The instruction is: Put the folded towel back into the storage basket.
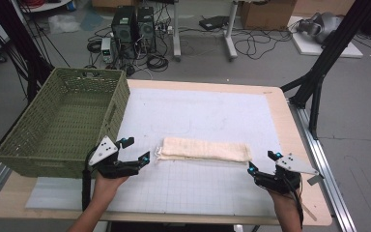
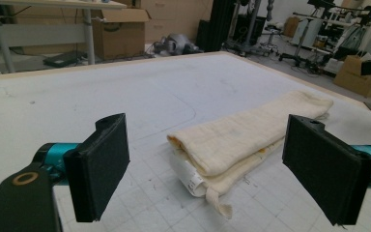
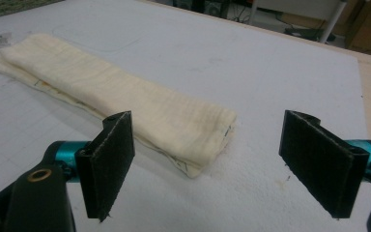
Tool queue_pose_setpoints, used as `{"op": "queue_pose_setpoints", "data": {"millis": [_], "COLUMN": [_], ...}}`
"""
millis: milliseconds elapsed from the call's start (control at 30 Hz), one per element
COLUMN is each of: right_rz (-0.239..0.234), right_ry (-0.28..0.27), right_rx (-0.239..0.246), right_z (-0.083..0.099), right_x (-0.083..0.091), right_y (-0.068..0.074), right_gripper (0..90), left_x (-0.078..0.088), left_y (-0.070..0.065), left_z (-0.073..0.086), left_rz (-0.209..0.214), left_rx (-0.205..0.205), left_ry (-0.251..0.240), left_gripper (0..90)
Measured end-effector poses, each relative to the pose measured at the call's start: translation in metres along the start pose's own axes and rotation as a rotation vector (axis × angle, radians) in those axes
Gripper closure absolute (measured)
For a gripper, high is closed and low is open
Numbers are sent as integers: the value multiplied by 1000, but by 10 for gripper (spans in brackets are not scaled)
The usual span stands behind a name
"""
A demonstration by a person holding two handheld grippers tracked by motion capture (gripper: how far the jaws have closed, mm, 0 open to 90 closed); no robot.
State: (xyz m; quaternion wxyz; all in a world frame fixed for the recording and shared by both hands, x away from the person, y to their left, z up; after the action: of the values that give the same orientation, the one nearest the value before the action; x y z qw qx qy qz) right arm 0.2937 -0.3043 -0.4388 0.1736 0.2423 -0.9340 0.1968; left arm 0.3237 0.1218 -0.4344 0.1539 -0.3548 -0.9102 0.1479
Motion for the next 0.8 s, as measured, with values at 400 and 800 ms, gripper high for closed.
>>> {"op": "queue_pose_setpoints", "data": {"millis": [400,800], "right_rz": [-1,-15], "right_ry": [-6,-6], "right_rx": [-2,-1], "right_z": [-1,-1], "right_x": [0,-1], "right_y": [0,1], "right_gripper": [187,184], "left_x": [3,2], "left_y": [-5,-5], "left_z": [-3,-2], "left_rz": [15,19], "left_rx": [-28,-22], "left_ry": [3,19], "left_gripper": [170,171]}}
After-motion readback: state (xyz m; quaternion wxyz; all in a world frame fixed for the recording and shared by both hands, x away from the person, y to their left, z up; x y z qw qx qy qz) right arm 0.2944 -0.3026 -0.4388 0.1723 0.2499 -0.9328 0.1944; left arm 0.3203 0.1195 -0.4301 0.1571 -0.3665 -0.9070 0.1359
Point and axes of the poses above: each handheld gripper's, and its own axes: x roughly backward along the jaws, z roughly out of its underside, y roughly to its left, the point moved 6 cm from there along -x, roughly forward along the jaws, and after that the axes turned 15 degrees about x, right-handed, at the moved point
